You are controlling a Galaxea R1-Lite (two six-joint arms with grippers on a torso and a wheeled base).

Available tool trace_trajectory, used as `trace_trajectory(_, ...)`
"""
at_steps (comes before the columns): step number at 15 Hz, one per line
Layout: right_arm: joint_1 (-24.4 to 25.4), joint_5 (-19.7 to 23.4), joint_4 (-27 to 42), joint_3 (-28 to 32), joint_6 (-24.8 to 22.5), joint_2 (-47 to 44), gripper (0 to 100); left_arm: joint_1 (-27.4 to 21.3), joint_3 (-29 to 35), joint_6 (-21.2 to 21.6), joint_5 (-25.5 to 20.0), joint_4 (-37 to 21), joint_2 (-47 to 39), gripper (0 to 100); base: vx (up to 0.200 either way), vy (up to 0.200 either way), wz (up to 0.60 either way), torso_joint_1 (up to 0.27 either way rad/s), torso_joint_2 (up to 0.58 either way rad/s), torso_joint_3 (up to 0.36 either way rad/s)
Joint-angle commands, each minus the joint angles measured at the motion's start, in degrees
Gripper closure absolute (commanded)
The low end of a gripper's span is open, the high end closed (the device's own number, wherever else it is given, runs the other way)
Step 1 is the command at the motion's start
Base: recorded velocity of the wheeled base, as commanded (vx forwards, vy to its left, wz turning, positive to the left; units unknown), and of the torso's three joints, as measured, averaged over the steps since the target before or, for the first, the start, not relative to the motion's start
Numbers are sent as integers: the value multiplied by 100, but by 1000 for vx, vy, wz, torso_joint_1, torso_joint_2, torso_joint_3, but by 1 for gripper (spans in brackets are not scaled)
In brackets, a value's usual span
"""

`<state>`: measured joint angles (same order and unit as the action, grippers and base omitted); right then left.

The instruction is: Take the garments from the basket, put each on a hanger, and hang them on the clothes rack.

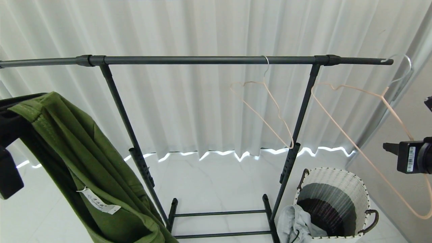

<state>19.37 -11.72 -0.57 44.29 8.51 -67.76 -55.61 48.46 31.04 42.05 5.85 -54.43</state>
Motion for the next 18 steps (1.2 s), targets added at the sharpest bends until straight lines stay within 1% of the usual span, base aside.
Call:
trace_trajectory(1, 269, -15, -13, 10, 2, 96, 100, -2, -82, -1, 5, 4, 38, 100, 0, 0, 0, 0, 0, 0)
trace_trajectory(2, 489, -15, -39, 27, -16, 105, 100, -2, -117, -1, 5, 4, 29, 100, 0, 0, 0, 0, 0, 0)
trace_trajectory(6, 1482, 11, -75, 27, -359, 289, 100, 15, -108, 60, 67, 4, -6, 100, 0, 0, 0, 0, 0, 0)
trace_trajectory(8, 1948, -24, -101, 36, -570, 351, 100, 191, -117, 69, 102, 4, -59, 100, 0, 0, 0, 0, 0, 0)
trace_trajectory(10, 2141, -24, -162, 18, -868, 421, 100, 341, -73, 69, 102, 4, -164, 100, 0, 0, 0, 0, 0, 0)
trace_trajectory(12, 2317, -6, -154, 18, -1035, 500, 100, 376, -56, 69, 102, 4, -226, 100, 0, 0, 0, 0, 0, 0)
trace_trajectory(13, 2475, -6, -145, 1, -1053, 500, 100, 437, -47, 69, 120, 4, -314, 100, 0, 0, 0, 0, 0, 0)
trace_trajectory(15, 2941, 20, -92, -52, -1027, 474, 100, 868, -38, 16, 111, 4, -657, 100, 0, 0, 0, 0, 0, 0)
trace_trajectory(17, 3547, 38, -92, -272, -1000, 447, 100, 1088, -29, -45, 111, 13, -1008, 100, 0, 0, 0, 0, 0, 0)
trace_trajectory(18, 3952, 38, -92, -403, -956, 447, 100, 1149, 23, -221, 120, 13, -1254, 100, 0, 0, 0, 0, 0, 0)
